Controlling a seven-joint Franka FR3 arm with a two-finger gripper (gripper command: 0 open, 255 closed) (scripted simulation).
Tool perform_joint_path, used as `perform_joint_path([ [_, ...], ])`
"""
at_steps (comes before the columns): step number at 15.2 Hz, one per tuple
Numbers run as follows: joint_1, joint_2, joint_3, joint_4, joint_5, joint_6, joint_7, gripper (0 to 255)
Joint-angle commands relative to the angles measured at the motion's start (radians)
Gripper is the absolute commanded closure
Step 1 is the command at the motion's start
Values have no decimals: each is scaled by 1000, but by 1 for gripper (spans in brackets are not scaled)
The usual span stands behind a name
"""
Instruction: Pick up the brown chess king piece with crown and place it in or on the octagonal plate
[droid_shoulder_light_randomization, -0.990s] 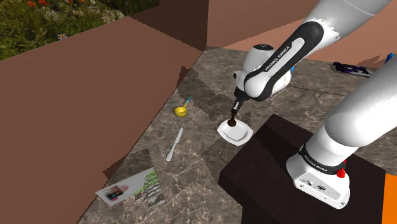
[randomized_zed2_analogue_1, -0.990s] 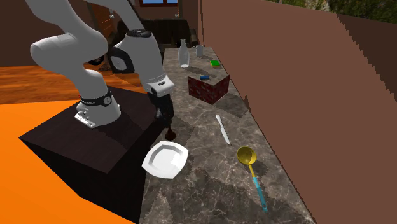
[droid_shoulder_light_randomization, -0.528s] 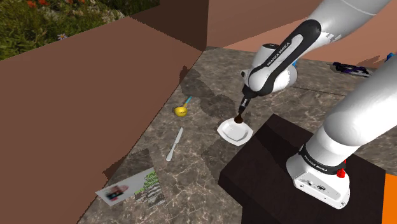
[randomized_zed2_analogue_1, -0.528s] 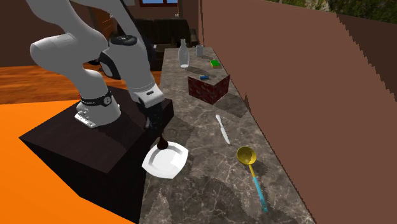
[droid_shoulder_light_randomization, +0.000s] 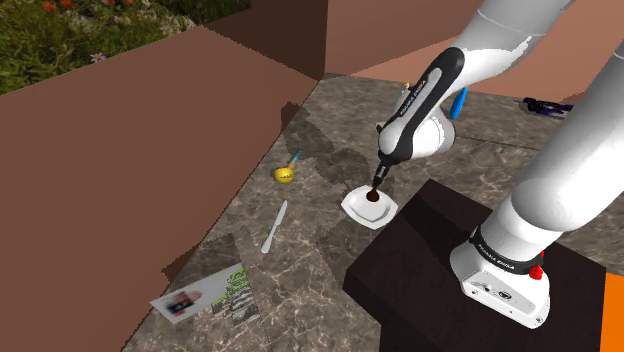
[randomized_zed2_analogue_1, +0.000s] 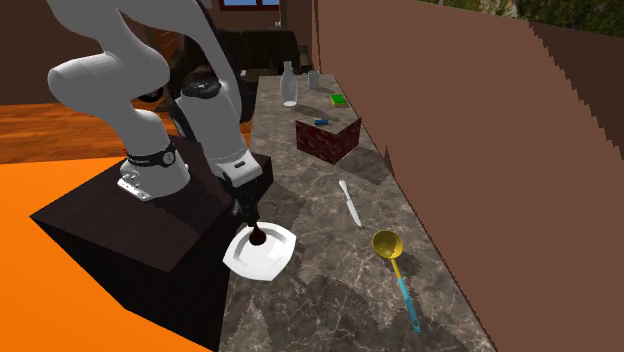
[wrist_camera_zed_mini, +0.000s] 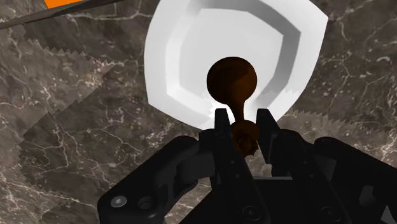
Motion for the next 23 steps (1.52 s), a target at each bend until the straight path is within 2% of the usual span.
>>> perform_joint_path([
  [1,-13,45,35,14,97,33,-75,255],
  [4,-96,120,145,39,224,87,-182,255],
  [8,-239,240,292,73,284,182,-252,255],
  [16,-241,240,291,71,272,183,-242,255],
  [17,-241,240,291,71,272,183,-242,0],
  [22,-241,240,291,71,272,183,-242,0],
  [23,-185,175,239,51,273,134,-232,0],
])
